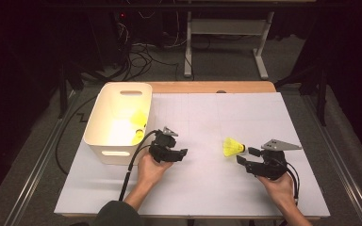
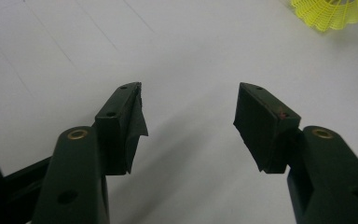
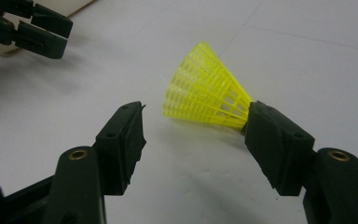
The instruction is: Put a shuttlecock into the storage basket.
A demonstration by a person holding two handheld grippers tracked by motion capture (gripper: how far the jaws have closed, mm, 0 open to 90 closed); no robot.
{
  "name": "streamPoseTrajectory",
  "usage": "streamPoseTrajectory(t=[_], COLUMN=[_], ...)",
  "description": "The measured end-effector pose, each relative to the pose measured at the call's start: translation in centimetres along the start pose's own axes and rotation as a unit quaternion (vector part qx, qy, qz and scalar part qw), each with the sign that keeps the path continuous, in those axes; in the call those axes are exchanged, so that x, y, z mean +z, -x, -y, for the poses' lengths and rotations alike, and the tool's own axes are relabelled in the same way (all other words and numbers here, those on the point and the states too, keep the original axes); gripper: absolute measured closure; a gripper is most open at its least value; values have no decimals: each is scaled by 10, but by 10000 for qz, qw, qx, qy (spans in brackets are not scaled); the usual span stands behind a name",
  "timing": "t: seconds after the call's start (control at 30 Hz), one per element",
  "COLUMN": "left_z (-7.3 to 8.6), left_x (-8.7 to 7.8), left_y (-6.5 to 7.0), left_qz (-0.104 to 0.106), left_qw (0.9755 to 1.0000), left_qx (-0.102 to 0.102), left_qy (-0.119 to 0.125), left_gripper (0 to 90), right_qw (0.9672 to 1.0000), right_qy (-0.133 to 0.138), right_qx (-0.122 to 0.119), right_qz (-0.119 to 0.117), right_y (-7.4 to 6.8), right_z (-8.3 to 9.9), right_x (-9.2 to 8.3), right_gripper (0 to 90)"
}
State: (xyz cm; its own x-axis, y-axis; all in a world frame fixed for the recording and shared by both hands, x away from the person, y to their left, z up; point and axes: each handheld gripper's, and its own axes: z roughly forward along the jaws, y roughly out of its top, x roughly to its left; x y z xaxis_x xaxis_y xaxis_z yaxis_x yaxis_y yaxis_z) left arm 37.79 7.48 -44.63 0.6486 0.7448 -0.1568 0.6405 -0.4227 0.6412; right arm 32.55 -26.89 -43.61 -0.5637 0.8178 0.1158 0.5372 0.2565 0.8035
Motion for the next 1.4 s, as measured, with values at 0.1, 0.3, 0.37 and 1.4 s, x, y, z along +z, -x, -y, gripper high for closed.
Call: streamPoseTrajectory(t=[0.1, 0.3, 0.37, 1.4], left_z=[0, 0, 0, 0], left_x=[0, 1, 1, 1], left_y=[0, 0, 0, 2], left_qz=[19, 80, 65, 75], left_qw=[10000, 10000, 10000, 10000], left_qx=[-23, -35, -20, 14], left_qy=[7, -18, -44, -40], left_gripper=[422, 421, 420, 380], right_qw=[10000, 9998, 9997, 9939], right_qy=[-48, -210, -239, -972], right_qx=[-3, -22, -41, -195], right_qz=[3, 21, 39, 494], right_y=[0, -1, -2, -7], right_z=[-7, -22, -26, -50], right_x=[4, 11, 14, 52], right_gripper=[403, 416, 418, 506])
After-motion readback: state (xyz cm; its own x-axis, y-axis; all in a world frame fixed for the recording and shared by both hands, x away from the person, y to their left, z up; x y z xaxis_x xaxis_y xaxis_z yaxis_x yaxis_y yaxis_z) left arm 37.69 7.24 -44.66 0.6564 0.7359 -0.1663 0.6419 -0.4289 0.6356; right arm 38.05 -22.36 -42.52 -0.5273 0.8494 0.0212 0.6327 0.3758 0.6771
